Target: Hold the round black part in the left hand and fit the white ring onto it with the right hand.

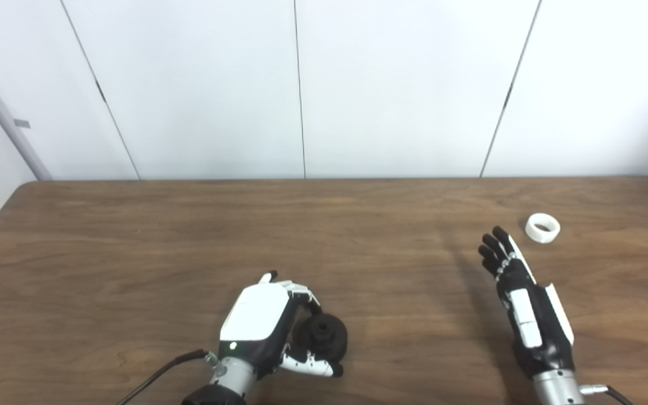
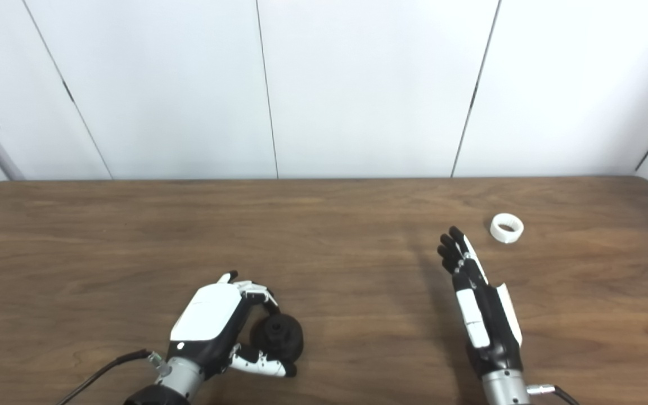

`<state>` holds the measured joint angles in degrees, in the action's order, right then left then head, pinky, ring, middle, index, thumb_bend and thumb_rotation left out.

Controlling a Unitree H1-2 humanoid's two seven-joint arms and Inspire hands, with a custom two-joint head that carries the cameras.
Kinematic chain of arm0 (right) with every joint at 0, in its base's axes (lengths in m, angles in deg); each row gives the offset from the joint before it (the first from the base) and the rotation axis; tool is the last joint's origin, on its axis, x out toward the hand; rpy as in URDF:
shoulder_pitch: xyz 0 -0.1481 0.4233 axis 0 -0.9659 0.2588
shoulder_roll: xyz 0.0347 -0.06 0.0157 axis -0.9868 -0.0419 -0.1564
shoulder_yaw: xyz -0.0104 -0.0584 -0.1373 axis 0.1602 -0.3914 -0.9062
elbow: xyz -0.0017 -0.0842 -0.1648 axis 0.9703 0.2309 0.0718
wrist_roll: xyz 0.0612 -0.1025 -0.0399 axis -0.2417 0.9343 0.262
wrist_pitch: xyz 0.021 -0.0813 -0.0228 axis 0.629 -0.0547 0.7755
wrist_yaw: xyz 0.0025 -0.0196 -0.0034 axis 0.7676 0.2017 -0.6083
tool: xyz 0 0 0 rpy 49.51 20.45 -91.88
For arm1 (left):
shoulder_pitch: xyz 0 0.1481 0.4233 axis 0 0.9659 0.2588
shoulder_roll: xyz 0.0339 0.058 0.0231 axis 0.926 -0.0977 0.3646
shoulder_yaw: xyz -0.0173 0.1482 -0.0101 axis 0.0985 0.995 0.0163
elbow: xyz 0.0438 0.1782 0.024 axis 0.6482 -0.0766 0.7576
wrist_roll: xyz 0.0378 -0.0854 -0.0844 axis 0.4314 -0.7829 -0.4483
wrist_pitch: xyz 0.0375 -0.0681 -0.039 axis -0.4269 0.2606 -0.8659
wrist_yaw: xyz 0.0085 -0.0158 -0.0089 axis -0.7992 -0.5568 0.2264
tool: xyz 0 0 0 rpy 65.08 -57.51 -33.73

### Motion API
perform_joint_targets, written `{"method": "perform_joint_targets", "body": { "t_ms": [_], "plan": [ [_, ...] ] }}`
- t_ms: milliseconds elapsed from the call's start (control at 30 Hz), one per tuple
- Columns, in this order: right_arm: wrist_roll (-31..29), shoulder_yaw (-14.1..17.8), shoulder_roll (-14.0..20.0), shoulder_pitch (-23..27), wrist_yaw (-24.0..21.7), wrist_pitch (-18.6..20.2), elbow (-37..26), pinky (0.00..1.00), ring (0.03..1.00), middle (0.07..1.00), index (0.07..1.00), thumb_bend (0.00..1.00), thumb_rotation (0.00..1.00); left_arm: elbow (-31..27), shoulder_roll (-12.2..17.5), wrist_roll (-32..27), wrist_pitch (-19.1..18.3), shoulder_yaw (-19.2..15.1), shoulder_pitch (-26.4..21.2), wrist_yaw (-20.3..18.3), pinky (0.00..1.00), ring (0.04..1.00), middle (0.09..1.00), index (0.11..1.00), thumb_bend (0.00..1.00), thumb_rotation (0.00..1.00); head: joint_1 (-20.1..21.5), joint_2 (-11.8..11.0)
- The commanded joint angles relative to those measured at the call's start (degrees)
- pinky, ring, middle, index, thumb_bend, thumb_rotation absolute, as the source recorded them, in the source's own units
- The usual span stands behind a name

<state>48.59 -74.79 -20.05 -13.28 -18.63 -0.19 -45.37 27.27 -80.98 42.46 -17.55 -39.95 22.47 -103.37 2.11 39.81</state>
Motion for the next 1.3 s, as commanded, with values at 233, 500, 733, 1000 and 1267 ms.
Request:
{"method": "perform_joint_targets", "body": {
  "t_ms": [233, 500, 733, 1000, 1267],
  "plan": [
    [1.1, -1.7, -2.1, -3.5, 1.8, 2.4, 0.3, 0.96, 0.937, 0.933, 0.963, 0.57, 0.94, -1.5, -0.4, 0.4, 2.5, 1.4, 2.6, -0.2, 1.00, 0.881, 0.784, 0.482, 0.52, 0.05, 1.0, 2.3],
    [1.5, -2.3, -1.9, -3.9, 2.2, 4.7, -2.3, 0.99, 0.941, 0.936, 0.970, 0.58, 0.96, -0.5, 0.4, 2.5, 3.8, 2.8, 4.7, -0.2, 1.00, 0.882, 0.788, 0.482, 0.52, 0.06, 2.4, 4.1],
    [1.7, -2.3, -1.8, -4.2, 2.5, 6.1, -3.9, 0.97, 0.939, 0.940, 0.970, 0.58, 0.97, 0.7, 0.5, 2.6, 5.1, 3.0, 5.5, 0.3, 1.00, 0.891, 0.792, 0.482, 0.52, 0.05, 2.5, 5.7],
    [1.1, -2.2, -1.5, -4.5, 2.6, 8.0, -5.8, 0.97, 0.934, 0.938, 0.969, 0.57, 0.96, 3.1, 0.4, 2.1, 6.9, 3.3, 6.8, 4.0, 1.00, 0.881, 0.787, 0.483, 0.52, 0.05, 2.6, 6.7],
    [0.7, -1.8, -0.8, -4.9, 2.7, 9.1, -7.4, 0.97, 0.930, 0.932, 0.960, 0.56, 0.95, 4.5, 0.0, 2.2, 6.6, 3.9, 8.6, 6.0, 1.00, 0.879, 0.787, 0.483, 0.52, 0.05, 2.8, 7.4]
  ]
}}
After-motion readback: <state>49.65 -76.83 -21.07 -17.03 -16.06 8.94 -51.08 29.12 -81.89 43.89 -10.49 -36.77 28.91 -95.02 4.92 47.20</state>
